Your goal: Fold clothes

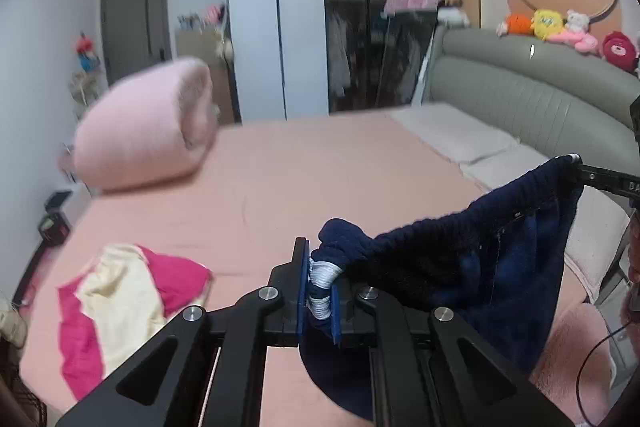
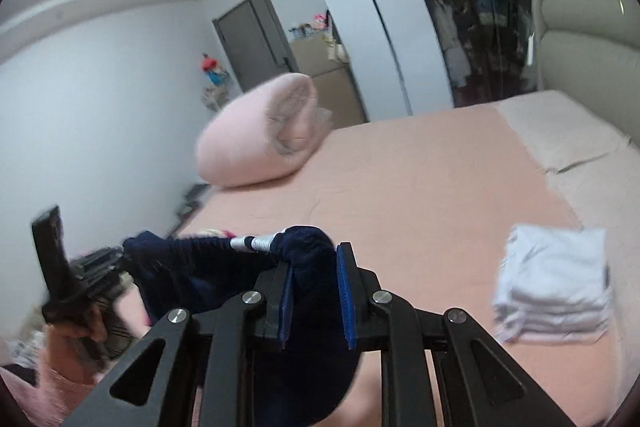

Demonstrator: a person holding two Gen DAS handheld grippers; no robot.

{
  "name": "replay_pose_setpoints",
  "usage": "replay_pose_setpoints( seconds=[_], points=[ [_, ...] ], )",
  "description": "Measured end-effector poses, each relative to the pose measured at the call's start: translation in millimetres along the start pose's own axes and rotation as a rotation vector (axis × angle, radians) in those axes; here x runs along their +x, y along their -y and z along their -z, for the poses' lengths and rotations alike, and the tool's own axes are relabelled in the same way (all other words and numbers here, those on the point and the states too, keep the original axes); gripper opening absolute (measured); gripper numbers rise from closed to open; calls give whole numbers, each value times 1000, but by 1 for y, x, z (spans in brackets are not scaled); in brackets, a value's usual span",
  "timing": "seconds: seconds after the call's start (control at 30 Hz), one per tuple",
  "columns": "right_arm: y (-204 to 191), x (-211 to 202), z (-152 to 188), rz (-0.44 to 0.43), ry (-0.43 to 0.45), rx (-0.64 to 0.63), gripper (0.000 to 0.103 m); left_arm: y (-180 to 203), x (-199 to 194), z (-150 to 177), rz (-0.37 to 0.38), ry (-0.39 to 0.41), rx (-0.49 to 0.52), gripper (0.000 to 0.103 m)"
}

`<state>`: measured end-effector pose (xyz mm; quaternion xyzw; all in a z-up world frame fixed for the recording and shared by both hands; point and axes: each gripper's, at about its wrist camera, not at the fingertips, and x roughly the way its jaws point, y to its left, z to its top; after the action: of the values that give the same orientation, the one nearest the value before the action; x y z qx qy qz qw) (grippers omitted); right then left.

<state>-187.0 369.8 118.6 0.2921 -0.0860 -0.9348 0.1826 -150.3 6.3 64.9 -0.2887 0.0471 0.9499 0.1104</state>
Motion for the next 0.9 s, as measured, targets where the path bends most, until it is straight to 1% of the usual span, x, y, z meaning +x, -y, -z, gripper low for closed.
replay_pose_setpoints(
  seconds=[0.07, 0.13, 0.17, 0.2, 0.27, 0.3, 0.33, 0.37, 0.4, 0.47, 0.5, 0.53, 0.57, 0.67, 0.7, 0.73, 0.77, 0.8, 0.83, 0.87, 0.9],
  points=[
    [6, 31, -6, 32, -43, -5, 18, -8, 26, -3, -17, -35, 5, 7],
    [13, 48, -15, 29, -57, 12, 18, -16, 51, -7, -35, -68, 10, 7],
    [13, 46, -22, 23, -44, 13, 18, -18, 48, -15, -37, -53, 15, 7],
    [11, 38, -28, 22, -13, 3, 18, -15, 38, -22, -47, -22, 32, 7],
    [5, 19, -35, 25, 78, -12, 18, -7, 17, -33, -68, 42, 77, 8],
    [4, 11, -33, 23, 112, -3, 18, -4, 10, -35, -76, 58, 92, 8],
    [5, 4, -30, 19, 144, 10, 18, -1, 7, -32, -75, 56, 109, 9],
    [7, 3, -20, 20, 150, 38, 18, 1, 4, -29, -75, 51, 125, 9],
    [9, 4, -7, 23, 151, 70, 18, 1, 13, -17, -67, 17, 143, 9],
    [18, 26, 30, 52, 55, 96, 18, 1, 32, 8, -52, -52, 180, 9],
    [23, 38, 49, 68, 2, 107, 18, 1, 52, 26, -36, -113, 187, 9],
    [31, 51, 70, 84, -73, 120, 18, 0, 72, 45, -20, -174, 194, 9],
    [41, 72, 97, 90, -169, 143, 18, -3, 98, 73, 1, -242, 188, 10],
    [63, 134, 173, 121, -425, 164, 18, -4, 169, 145, -54, -398, 221, 11],
    [66, 150, 191, 128, -505, 153, 18, -1, 188, 164, -61, -466, 260, 11],
    [68, 164, 209, 134, -583, 137, 18, 4, 205, 185, -61, -552, 304, 11],
    [69, 179, 226, 140, -662, 122, 19, 8, 210, 196, -49, -594, 322, 11],
    [66, 180, 229, 145, -682, 95, 20, 10, 210, 200, -36, -604, 328, 11],
    [61, 178, 230, 150, -688, 67, 20, 13, 206, 201, -10, -593, 329, 12],
    [57, 176, 230, 155, -694, 38, 21, 13, 200, 200, 31, -586, 325, 22],
    [53, 172, 227, 155, -696, 17, 21, 12, 197, 200, 59, -592, 315, 28]
  ],
)
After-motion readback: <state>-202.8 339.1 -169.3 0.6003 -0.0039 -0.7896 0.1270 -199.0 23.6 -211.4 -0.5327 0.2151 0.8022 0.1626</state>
